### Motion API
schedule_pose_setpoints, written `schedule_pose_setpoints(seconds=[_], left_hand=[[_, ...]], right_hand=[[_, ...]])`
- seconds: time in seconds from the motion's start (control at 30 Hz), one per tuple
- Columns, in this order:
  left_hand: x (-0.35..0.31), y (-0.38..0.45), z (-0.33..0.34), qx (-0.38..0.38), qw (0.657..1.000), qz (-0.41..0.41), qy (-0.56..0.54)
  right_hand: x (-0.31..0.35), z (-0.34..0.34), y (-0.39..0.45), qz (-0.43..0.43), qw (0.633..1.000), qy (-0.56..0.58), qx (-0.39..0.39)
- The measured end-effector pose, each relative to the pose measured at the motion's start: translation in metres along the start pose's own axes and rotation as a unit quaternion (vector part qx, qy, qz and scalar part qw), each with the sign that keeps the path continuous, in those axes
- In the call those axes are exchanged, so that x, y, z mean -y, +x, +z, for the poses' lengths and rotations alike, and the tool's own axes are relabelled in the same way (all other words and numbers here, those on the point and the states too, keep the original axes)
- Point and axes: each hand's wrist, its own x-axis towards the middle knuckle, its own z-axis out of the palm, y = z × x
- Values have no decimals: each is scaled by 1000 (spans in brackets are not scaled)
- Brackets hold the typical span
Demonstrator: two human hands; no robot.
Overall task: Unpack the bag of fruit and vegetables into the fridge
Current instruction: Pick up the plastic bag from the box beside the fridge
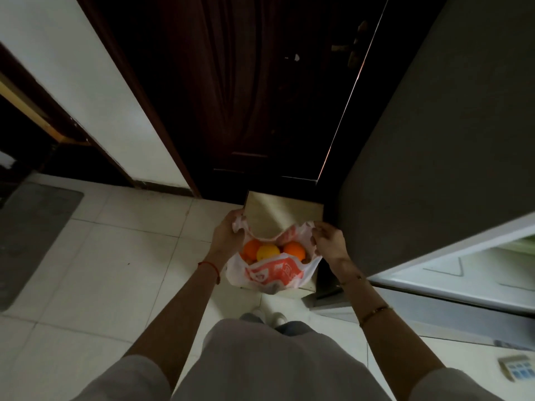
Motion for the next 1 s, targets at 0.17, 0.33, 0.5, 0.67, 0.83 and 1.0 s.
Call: schedule_pose_setpoints(seconds=[0.17,0.33,0.5,0.67,0.83,1.0], left_hand=[[-10,-44,-9,-44,994,73,73],[-11,-84,-12,-75,981,145,106],[-6,-121,-17,-98,964,222,108],[-16,-159,-24,-93,952,282,69],[-27,-195,-27,-57,950,299,65],[-48,-230,-22,-13,952,303,47]], right_hand=[[-1,-10,-40,-9,994,112,-4],[5,-23,-92,-23,981,195,-4],[7,-37,-139,-54,971,231,-13],[11,-49,-181,-76,970,227,-46],[12,-63,-225,-99,959,247,-94],[4,-84,-270,-98,947,283,-117]])
